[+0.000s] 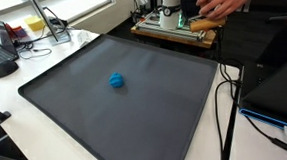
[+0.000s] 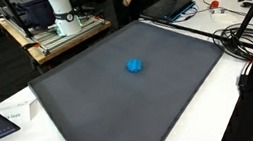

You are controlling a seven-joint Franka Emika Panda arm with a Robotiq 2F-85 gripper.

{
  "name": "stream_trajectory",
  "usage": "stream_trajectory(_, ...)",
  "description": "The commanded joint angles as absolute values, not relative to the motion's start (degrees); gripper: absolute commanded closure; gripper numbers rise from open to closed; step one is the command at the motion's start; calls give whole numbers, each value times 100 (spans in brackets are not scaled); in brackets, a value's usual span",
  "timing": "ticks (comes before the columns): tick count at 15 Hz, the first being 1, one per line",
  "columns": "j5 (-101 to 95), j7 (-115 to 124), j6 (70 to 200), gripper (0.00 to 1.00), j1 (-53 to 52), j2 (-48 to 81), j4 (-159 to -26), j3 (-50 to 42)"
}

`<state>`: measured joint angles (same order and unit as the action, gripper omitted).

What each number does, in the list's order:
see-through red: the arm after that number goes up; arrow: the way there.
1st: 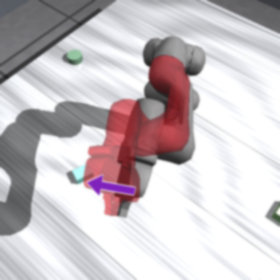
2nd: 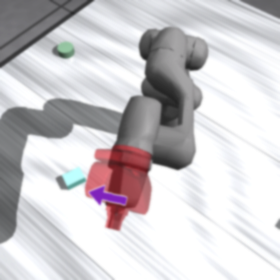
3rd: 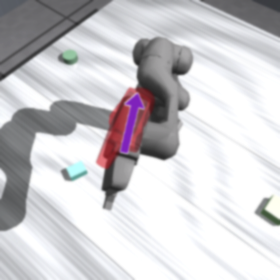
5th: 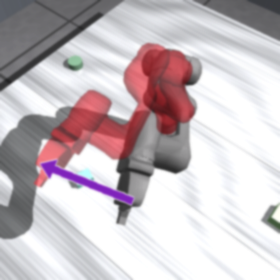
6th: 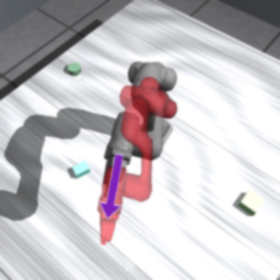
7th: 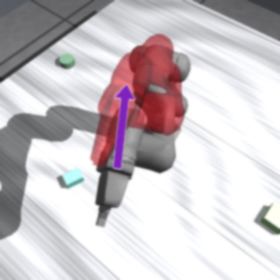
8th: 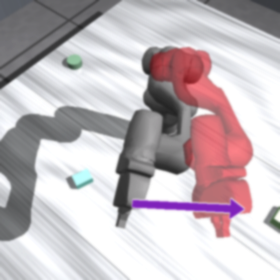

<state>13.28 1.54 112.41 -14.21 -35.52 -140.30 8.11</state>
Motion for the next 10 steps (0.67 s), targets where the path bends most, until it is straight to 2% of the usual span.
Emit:
stream_trajectory(1, 1672, -280, 10975, 0, -1641, -3495, -13881, 741)
stream_trajectory(3, 1755, -428, 10881, 0, -1692, -3468, -13851, 717)
stream_trajectory(5, 1824, -586, 10802, 9, -1725, -3460, -13836, 697)
stream_trajectory(8, 1926, -766, 10702, 18, -1730, -3451, -13807, 658)
stream_trajectory(9, 1952, -808, 10665, 18, -1729, -3449, -13794, 651)
stream_trajectory(10, 1980, -840, 10642, 24, -1724, -3448, -13782, 644)
